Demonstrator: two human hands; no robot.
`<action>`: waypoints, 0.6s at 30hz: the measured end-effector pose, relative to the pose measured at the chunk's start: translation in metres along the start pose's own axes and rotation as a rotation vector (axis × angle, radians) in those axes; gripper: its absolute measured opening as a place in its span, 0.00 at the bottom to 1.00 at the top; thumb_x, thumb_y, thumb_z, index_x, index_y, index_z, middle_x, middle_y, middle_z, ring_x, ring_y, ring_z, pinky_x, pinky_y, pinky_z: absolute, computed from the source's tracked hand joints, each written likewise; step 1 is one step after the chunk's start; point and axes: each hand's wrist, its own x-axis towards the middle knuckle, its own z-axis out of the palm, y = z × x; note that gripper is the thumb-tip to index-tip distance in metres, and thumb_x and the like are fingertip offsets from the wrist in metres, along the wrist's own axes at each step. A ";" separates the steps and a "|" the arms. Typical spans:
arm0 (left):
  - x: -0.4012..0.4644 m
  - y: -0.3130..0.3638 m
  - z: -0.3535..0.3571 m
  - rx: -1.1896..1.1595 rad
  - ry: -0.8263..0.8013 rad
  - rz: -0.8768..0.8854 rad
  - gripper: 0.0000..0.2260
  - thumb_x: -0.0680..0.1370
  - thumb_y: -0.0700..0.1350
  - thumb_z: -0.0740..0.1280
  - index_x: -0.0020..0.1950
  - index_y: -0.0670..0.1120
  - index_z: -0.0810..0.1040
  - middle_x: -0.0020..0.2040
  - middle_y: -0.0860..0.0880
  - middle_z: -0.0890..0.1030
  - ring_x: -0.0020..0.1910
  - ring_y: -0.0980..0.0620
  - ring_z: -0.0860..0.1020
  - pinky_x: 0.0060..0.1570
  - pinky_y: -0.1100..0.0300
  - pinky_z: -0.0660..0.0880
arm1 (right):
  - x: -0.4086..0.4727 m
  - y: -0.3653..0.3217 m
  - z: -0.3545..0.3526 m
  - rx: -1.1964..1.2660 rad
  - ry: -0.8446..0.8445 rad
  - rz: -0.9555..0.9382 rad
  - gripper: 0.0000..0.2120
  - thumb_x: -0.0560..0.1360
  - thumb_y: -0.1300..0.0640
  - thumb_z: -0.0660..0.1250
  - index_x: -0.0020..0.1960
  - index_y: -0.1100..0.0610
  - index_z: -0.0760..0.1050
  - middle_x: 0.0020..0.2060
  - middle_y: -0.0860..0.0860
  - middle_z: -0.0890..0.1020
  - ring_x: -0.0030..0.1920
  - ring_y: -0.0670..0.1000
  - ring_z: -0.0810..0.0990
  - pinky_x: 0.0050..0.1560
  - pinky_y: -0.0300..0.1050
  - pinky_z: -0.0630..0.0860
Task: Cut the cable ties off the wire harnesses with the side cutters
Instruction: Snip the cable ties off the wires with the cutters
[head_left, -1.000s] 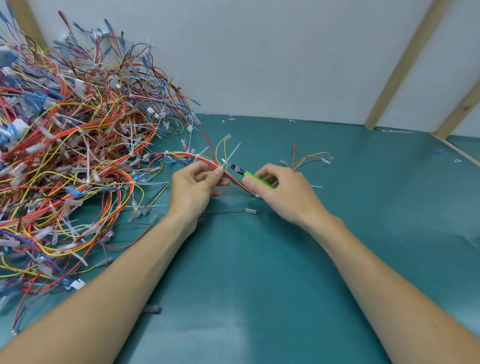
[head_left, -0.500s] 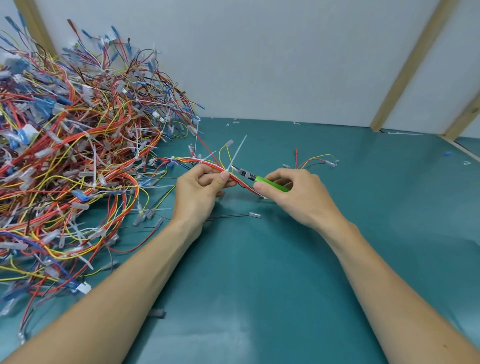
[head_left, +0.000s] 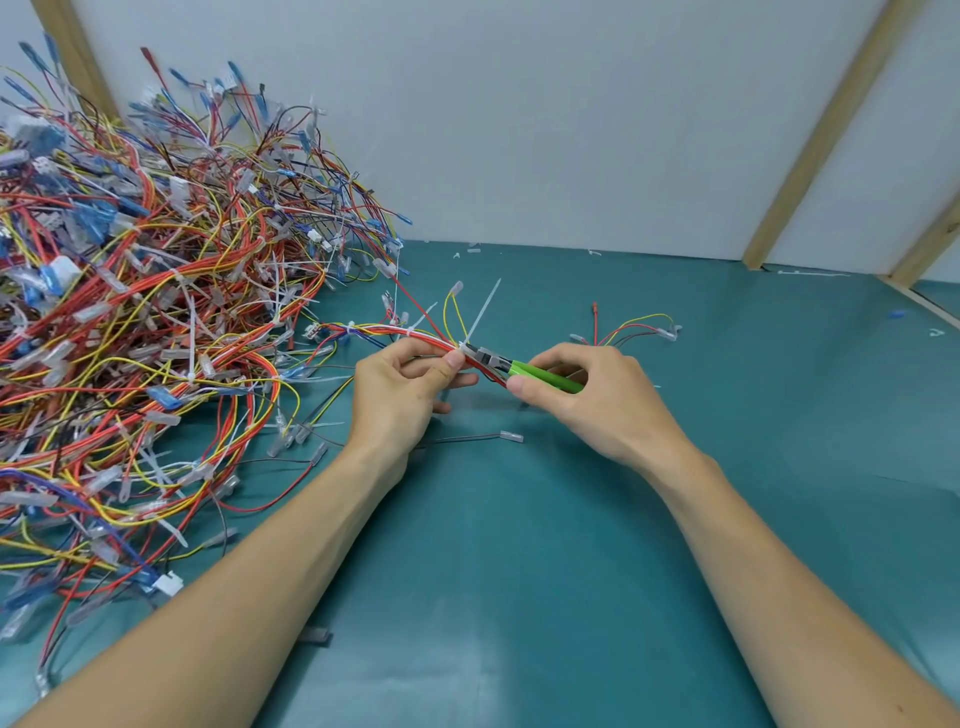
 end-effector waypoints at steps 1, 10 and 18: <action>0.000 0.000 0.000 0.001 0.001 -0.003 0.05 0.78 0.40 0.72 0.51 0.39 0.80 0.45 0.47 0.87 0.45 0.51 0.87 0.33 0.61 0.75 | 0.000 0.000 0.000 0.001 0.003 -0.005 0.15 0.70 0.31 0.72 0.47 0.41 0.83 0.39 0.38 0.84 0.45 0.42 0.80 0.43 0.43 0.73; 0.000 -0.001 0.001 0.016 0.007 -0.027 0.04 0.77 0.41 0.73 0.47 0.41 0.81 0.42 0.47 0.87 0.43 0.50 0.87 0.33 0.60 0.75 | 0.001 -0.001 0.000 0.017 -0.005 -0.005 0.15 0.69 0.31 0.73 0.44 0.41 0.84 0.38 0.38 0.84 0.44 0.43 0.81 0.47 0.46 0.77; -0.001 0.000 0.001 0.019 0.009 -0.027 0.04 0.78 0.41 0.72 0.47 0.41 0.81 0.42 0.48 0.87 0.43 0.52 0.87 0.32 0.62 0.75 | 0.002 -0.004 0.001 -0.044 0.032 -0.059 0.16 0.68 0.32 0.73 0.40 0.45 0.82 0.33 0.40 0.83 0.37 0.42 0.78 0.39 0.44 0.74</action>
